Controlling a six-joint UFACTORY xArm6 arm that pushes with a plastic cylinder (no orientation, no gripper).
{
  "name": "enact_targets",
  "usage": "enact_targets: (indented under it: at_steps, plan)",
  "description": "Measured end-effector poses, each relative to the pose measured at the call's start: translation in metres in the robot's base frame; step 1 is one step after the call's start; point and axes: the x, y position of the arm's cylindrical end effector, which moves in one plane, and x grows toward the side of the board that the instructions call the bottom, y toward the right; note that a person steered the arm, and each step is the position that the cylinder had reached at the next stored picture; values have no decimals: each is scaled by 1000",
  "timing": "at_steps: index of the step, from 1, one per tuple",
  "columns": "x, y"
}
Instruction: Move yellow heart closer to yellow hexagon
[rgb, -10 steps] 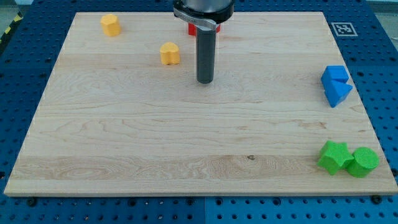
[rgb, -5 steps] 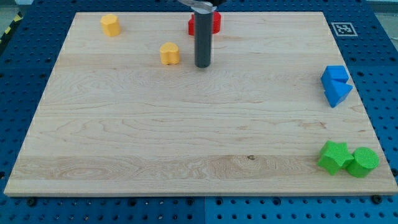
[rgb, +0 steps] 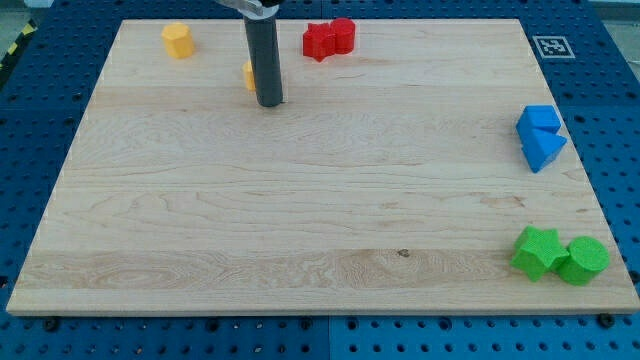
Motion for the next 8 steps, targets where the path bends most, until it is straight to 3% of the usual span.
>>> enact_targets:
  at_steps: [2, 3, 5, 7, 8]
  plan:
    - [-27, -7]
    - [-30, 17]
    - [-40, -68]
    - [-23, 11]
    - [-55, 23]
